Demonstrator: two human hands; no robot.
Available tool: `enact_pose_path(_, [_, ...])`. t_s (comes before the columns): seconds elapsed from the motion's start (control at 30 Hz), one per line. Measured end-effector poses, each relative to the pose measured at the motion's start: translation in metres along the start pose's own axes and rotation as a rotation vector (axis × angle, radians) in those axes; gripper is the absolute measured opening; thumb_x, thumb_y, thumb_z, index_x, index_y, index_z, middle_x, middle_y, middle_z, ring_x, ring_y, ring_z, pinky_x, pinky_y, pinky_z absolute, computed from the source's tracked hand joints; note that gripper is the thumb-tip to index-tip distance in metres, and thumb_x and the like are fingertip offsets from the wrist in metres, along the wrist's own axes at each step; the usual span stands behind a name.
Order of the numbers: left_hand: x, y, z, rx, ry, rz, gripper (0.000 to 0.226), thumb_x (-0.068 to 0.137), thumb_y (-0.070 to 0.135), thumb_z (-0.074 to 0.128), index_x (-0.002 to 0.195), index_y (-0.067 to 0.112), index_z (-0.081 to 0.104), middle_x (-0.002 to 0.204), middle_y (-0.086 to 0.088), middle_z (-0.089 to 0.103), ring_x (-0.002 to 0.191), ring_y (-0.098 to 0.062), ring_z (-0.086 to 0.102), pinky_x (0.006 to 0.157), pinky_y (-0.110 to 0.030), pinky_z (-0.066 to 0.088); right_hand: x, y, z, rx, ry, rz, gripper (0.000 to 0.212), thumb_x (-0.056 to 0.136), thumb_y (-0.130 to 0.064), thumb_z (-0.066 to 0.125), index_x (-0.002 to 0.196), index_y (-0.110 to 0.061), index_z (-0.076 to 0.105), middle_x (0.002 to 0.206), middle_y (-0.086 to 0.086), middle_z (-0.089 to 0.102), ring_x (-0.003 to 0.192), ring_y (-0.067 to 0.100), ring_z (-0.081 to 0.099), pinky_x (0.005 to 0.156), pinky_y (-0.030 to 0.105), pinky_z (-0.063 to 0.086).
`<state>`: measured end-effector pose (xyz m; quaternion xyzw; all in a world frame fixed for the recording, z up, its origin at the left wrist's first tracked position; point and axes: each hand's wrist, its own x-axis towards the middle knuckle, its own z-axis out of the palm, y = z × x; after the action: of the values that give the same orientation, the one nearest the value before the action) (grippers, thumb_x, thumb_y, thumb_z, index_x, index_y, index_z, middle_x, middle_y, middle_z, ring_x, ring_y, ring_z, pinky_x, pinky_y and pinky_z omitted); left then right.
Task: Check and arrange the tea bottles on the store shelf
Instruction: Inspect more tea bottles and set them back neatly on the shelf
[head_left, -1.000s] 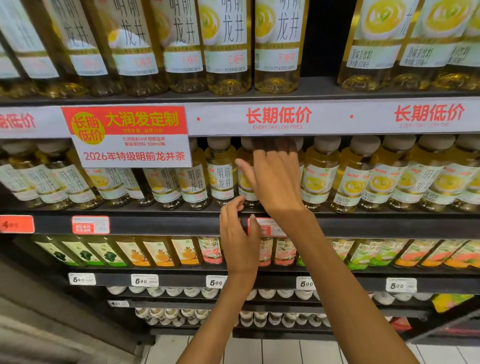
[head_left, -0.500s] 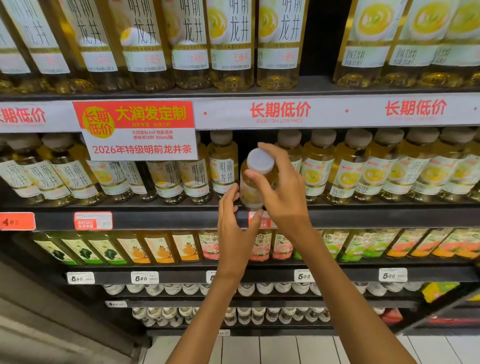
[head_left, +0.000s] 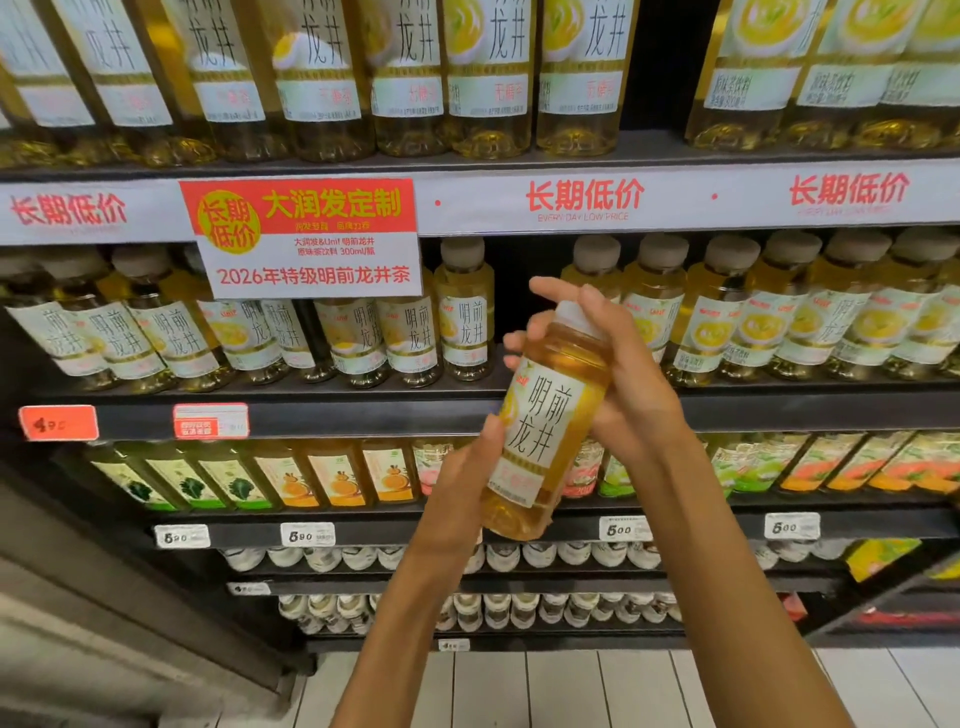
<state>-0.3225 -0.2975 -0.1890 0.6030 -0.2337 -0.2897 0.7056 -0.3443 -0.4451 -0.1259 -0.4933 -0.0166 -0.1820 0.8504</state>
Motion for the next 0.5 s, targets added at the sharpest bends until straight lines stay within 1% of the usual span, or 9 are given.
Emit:
enact_pose_path(0.07, [-0.004, 0.003, -0.003, 0.013, 0.012, -0.009, 0.055, 0.081, 0.067, 0.046, 0.105, 0.024, 0.070, 0.102, -0.003, 0.074, 0.096, -0.020, 0.070, 0.087, -0.039, 0.054, -0.003, 0.004, 0.003, -0.054, 0.035, -0.013, 0.025, 0.088, -0.034, 0.054, 0.099, -0.014, 0.063, 0.072, 0.004, 0.067, 0.076, 0.021, 0.067, 0.080, 0.038, 0.053])
enact_pose_path(0.1, [-0.005, 0.003, -0.002, 0.012, 0.052, 0.018, 0.050, 0.082, 0.063, 0.047, 0.105, 0.025, 0.069, 0.100, -0.001, 0.074, 0.096, -0.018, 0.069, 0.086, -0.035, 0.055, -0.004, 0.005, 0.006, -0.089, 0.062, -0.015, 0.025, 0.087, -0.037, 0.057, 0.096, -0.014, 0.062, 0.071, 0.003, 0.067, 0.074, 0.020, 0.066, 0.079, 0.037, 0.052])
enact_pose_path(0.17, [-0.006, 0.003, 0.001, 0.046, 0.147, 0.078, 0.039, 0.079, 0.054, 0.046, 0.099, 0.027, 0.065, 0.091, 0.007, 0.074, 0.088, -0.007, 0.068, 0.073, -0.020, 0.054, -0.005, 0.006, 0.013, -0.224, 0.135, -0.019, 0.030, 0.081, -0.046, 0.063, 0.089, -0.017, 0.062, 0.071, 0.002, 0.067, 0.076, 0.021, 0.066, 0.077, 0.036, 0.053])
enact_pose_path(0.2, [-0.007, 0.003, 0.003, 0.087, 0.165, 0.093, 0.034, 0.081, 0.052, 0.044, 0.097, 0.029, 0.064, 0.086, 0.009, 0.072, 0.082, -0.004, 0.066, 0.067, -0.015, 0.052, -0.006, 0.007, 0.015, -0.294, 0.168, -0.020, 0.033, 0.076, -0.050, 0.063, 0.086, -0.019, 0.063, 0.072, 0.001, 0.068, 0.078, 0.022, 0.067, 0.076, 0.035, 0.054])
enact_pose_path(0.23, [-0.009, 0.003, 0.006, 0.133, 0.165, 0.097, 0.033, 0.083, 0.052, 0.043, 0.096, 0.029, 0.062, 0.085, 0.009, 0.070, 0.080, -0.003, 0.065, 0.066, -0.013, 0.050, -0.008, 0.008, 0.016, -0.338, 0.190, -0.014, 0.035, 0.072, -0.053, 0.063, 0.085, -0.021, 0.064, 0.075, 0.001, 0.070, 0.082, 0.023, 0.068, 0.076, 0.034, 0.055])
enact_pose_path(0.3, [-0.012, 0.000, 0.007, 0.165, 0.157, 0.077, 0.046, 0.077, 0.061, 0.040, 0.100, 0.028, 0.062, 0.093, 0.007, 0.071, 0.086, -0.005, 0.068, 0.072, -0.016, 0.054, -0.012, 0.009, 0.017, -0.319, 0.192, 0.040, 0.042, 0.070, -0.055, 0.060, 0.094, -0.021, 0.066, 0.083, 0.002, 0.073, 0.087, 0.021, 0.071, 0.075, 0.031, 0.057])
enact_pose_path(0.37, [-0.015, 0.000, 0.002, 0.096, 0.104, 0.001, 0.062, 0.074, 0.069, 0.037, 0.104, 0.025, 0.067, 0.097, -0.002, 0.074, 0.088, -0.015, 0.071, 0.079, -0.031, 0.058, -0.017, 0.009, 0.016, -0.188, 0.158, 0.096, 0.048, 0.072, -0.050, 0.059, 0.106, -0.017, 0.064, 0.090, 0.005, 0.074, 0.089, 0.019, 0.071, 0.071, 0.029, 0.058])
enact_pose_path(0.43, [-0.019, 0.000, -0.004, -0.108, -0.025, -0.121, 0.065, 0.080, 0.070, 0.036, 0.106, 0.023, 0.071, 0.095, -0.009, 0.074, 0.078, -0.023, 0.072, 0.067, -0.037, 0.058, -0.021, 0.011, 0.014, -0.100, 0.116, 0.110, 0.049, 0.076, -0.046, 0.058, 0.115, -0.015, 0.062, 0.091, 0.007, 0.073, 0.093, 0.021, 0.069, 0.075, 0.030, 0.058])
enact_pose_path(0.5, [-0.023, -0.001, -0.006, -0.320, -0.168, -0.217, 0.065, 0.085, 0.067, 0.036, 0.111, 0.018, 0.070, 0.091, -0.014, 0.072, 0.069, -0.026, 0.069, 0.058, -0.036, 0.055, -0.024, 0.015, 0.014, -0.049, 0.071, 0.120, 0.048, 0.080, -0.044, 0.056, 0.118, -0.014, 0.060, 0.090, 0.009, 0.071, 0.098, 0.026, 0.067, 0.083, 0.035, 0.056])
